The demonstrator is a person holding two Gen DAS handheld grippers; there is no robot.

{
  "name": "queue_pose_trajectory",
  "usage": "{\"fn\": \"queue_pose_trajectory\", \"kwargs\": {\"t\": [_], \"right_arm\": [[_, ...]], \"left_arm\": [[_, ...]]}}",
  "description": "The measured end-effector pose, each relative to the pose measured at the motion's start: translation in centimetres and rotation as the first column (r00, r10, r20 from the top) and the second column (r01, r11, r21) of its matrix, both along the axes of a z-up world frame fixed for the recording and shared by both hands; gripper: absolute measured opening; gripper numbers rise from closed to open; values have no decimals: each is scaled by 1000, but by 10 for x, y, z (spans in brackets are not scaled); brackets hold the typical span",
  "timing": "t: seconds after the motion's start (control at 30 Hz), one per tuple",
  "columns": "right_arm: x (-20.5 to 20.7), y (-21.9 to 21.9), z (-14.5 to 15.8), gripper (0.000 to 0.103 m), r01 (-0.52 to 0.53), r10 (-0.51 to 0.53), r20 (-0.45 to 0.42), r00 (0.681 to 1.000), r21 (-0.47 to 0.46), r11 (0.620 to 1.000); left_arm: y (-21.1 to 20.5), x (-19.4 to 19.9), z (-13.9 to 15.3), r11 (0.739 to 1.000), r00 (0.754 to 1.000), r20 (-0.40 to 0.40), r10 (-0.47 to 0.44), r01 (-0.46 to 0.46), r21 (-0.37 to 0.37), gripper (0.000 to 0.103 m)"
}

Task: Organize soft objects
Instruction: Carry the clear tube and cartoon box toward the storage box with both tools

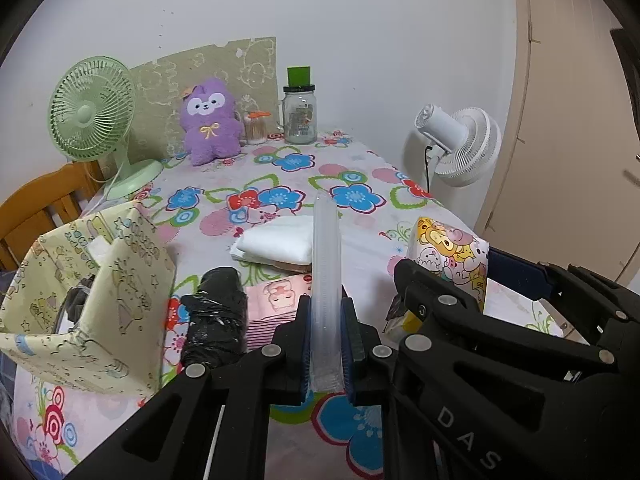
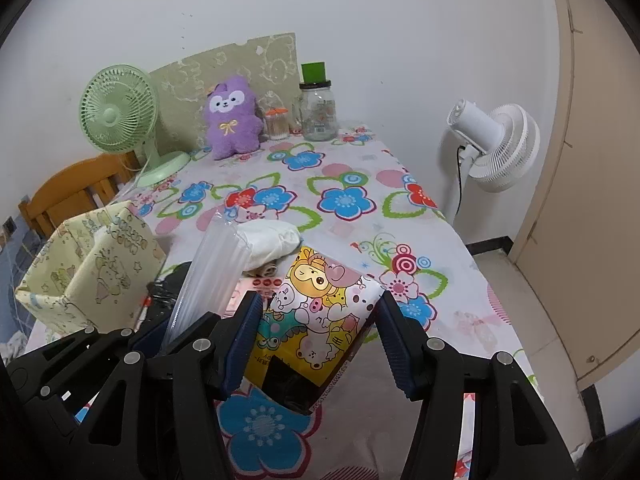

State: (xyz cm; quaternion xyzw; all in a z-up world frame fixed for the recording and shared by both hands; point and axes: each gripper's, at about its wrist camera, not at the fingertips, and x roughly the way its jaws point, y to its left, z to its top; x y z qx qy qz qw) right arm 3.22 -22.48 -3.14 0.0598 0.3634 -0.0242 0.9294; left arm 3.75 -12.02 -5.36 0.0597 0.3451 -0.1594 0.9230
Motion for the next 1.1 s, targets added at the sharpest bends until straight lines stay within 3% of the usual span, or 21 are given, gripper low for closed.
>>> {"fn": "queue_pose_trajectory", "kwargs": {"t": [0.57,1.1], "right_arm": [[-5,22,36,61,-30,30,55,998,-5,1000],[14,58,70,61,-93,93,95,991,-3,996]], "left_arm": [[22,-8,34,999,998,51,47,-46,-21,11],[59,6,67,994,990,87,110,-108,-26,11]]}}
